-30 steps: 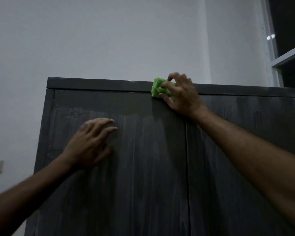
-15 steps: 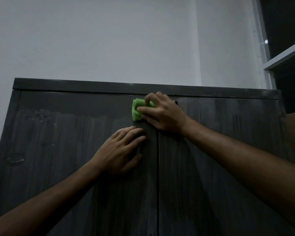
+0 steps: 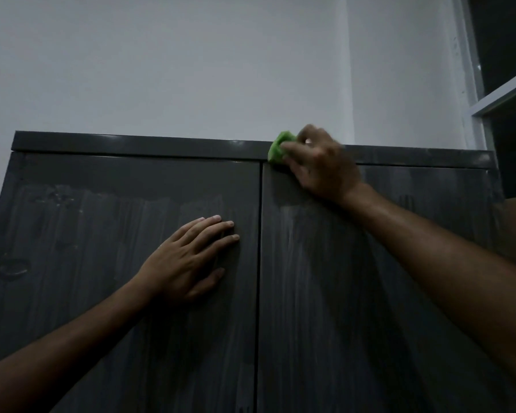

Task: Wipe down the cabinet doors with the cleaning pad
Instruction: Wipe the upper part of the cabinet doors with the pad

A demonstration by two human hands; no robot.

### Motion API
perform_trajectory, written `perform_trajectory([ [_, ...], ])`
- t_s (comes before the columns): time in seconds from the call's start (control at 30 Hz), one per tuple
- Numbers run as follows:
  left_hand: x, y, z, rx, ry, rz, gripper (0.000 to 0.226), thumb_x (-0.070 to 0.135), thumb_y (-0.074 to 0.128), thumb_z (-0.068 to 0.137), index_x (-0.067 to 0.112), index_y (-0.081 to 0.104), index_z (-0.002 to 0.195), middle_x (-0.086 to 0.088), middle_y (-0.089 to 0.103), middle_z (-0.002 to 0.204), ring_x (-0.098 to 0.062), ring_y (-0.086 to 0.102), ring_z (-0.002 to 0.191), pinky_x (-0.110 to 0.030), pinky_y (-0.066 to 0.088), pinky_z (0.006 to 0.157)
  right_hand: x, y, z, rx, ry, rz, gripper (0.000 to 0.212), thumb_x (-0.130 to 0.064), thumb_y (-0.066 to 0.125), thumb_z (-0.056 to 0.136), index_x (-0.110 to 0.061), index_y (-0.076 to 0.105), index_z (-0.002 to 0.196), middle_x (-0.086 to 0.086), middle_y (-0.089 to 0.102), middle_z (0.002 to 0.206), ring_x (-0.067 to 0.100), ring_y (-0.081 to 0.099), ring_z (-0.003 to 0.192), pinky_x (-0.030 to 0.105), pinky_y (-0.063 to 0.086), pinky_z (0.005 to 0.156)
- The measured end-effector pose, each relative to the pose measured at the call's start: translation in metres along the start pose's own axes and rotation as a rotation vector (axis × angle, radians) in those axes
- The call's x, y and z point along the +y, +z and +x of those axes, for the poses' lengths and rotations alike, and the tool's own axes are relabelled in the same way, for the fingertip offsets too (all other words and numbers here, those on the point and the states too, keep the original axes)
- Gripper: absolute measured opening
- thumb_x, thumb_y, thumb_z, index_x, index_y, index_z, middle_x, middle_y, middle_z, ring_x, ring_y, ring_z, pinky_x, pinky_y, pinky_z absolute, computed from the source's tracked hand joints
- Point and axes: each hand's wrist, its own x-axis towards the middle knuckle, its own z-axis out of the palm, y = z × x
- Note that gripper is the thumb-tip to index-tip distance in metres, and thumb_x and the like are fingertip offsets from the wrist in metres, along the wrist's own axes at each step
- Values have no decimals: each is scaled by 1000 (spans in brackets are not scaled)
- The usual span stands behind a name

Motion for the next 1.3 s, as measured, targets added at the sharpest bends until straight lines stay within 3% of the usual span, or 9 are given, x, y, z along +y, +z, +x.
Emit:
perform_trajectory([
  [0.1, 0, -1, -1, 12, -4, -1, 64, 58, 32, 108, 28, 27, 164, -2, 27, 172, -20, 14, 162, -37, 8, 132, -11, 7, -9, 53, 133, 14, 28, -34, 54, 101, -18, 70, 117, 13, 57, 103, 31, 58, 88, 44, 53, 67],
  [0.23, 0, 0, -1, 15, -2, 2, 64, 57, 32, 108, 28, 27, 164, -2, 27, 172, -20, 15, 162, -38, 9, 132, -7, 5, -29, -160, -283, 57, 28, -36, 56, 102, -18, 71, 119, 12, 60, 106, 25, 57, 85, 36, 48, 65],
  [0.43, 1, 0, -1, 33, -5, 10, 64, 57, 33, 108, 26, 30, 163, -3, 27, 171, -22, 17, 162, -40, 10, 132, 17, 2, -18, 104, 199, -23, 28, -36, 54, 101, -20, 71, 117, 11, 58, 103, 29, 59, 89, 43, 54, 63],
  [0.6, 2, -2, 0, 36, 0, 12, 64, 54, 37, 106, 23, 34, 162, -6, 31, 170, -25, 21, 160, -40, 11, 132, 23, -4, -39, -118, -277, 44, 27, -35, 57, 103, -17, 72, 117, 12, 62, 104, 26, 59, 83, 34, 50, 62],
  [0.8, 2, -1, 0, 40, 5, 6, 64, 53, 39, 105, 24, 32, 162, -6, 32, 169, -25, 22, 160, -46, 19, 130, 36, -8, -37, 70, 139, -19, 30, -37, 53, 102, -18, 70, 118, 12, 58, 102, 31, 59, 87, 45, 54, 62],
  [0.9, 2, 0, -1, 40, 7, 4, 64, 53, 39, 105, 24, 32, 163, -4, 30, 170, -24, 20, 161, -46, 18, 130, 32, -8, -60, -85, -185, 36, 28, -36, 55, 103, -19, 71, 118, 10, 61, 104, 26, 58, 83, 37, 50, 62],
  [0.97, 2, 0, -1, 54, 9, 3, 64, 52, 40, 105, 23, 35, 162, -4, 30, 170, -23, 20, 161, -44, 16, 131, 53, -18, -62, -114, -254, 13, 28, -34, 58, 102, -18, 72, 120, 12, 62, 104, 27, 59, 83, 36, 50, 63],
  [1.13, 3, -1, -1, 56, 9, 2, 64, 52, 40, 105, 20, 40, 160, -6, 34, 168, -25, 23, 160, -45, 18, 130, 65, -18, -58, 99, 264, -79, 29, -38, 53, 101, -21, 68, 120, 10, 55, 103, 29, 57, 88, 41, 54, 61],
  [1.3, 4, -2, -1, 56, 12, 4, 64, 51, 41, 104, 19, 39, 160, -7, 35, 168, -27, 25, 159, -47, 20, 130, 62, -19, -80, -64, -184, -7, 29, -35, 56, 104, -18, 71, 121, 11, 60, 102, 26, 56, 83, 35, 49, 63],
])
